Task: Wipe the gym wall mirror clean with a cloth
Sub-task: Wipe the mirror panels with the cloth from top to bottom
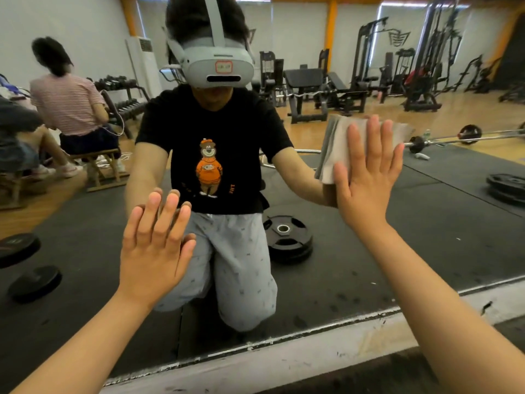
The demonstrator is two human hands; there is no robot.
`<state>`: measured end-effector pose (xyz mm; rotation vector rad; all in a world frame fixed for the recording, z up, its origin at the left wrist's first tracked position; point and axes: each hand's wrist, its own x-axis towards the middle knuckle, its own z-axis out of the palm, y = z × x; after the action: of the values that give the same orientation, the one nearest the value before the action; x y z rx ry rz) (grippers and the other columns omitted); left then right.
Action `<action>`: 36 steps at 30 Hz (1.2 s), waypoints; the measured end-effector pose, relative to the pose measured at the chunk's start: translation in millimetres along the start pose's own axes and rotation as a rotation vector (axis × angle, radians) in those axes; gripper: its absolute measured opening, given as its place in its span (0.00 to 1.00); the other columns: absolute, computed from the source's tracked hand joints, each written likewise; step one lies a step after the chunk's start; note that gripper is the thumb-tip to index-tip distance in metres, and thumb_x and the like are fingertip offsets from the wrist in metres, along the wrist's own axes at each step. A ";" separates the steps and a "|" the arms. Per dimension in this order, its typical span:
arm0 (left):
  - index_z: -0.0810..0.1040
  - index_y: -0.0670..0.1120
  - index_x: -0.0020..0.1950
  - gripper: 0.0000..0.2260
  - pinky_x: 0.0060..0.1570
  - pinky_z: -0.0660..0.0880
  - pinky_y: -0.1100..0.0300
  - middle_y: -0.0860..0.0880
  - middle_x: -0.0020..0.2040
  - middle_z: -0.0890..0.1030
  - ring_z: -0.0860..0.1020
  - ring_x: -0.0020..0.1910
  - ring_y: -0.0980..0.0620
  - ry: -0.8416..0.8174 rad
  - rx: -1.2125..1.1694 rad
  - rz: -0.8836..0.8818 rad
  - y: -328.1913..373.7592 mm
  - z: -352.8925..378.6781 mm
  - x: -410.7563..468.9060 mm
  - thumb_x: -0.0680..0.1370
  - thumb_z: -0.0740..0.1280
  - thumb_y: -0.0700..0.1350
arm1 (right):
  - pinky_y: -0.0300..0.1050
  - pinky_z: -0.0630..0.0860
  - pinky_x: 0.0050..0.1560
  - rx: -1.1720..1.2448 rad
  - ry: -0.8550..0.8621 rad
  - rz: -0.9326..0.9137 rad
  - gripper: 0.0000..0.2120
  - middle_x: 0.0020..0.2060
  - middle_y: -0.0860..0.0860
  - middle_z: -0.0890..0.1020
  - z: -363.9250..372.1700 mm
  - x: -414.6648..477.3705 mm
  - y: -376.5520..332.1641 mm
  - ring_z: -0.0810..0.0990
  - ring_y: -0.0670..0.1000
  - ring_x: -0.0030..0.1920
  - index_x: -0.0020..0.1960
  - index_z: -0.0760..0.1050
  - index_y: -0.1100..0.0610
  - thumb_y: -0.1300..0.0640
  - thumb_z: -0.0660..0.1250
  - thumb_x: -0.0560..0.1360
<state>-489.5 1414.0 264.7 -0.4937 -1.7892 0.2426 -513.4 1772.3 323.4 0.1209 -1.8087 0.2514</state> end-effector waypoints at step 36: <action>0.42 0.42 0.81 0.34 0.78 0.39 0.51 0.48 0.81 0.37 0.40 0.80 0.49 -0.129 -0.091 0.011 -22.2 -4.5 -64.3 0.81 0.55 0.50 | 0.62 0.36 0.77 0.170 -0.169 -0.030 0.29 0.80 0.49 0.39 71.6 -210.8 -225.4 0.39 0.53 0.80 0.81 0.42 0.46 0.45 0.49 0.84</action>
<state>-476.4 1364.9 219.2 -0.5637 -1.9304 0.2057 -479.7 1526.0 126.9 0.2965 -1.9502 0.3833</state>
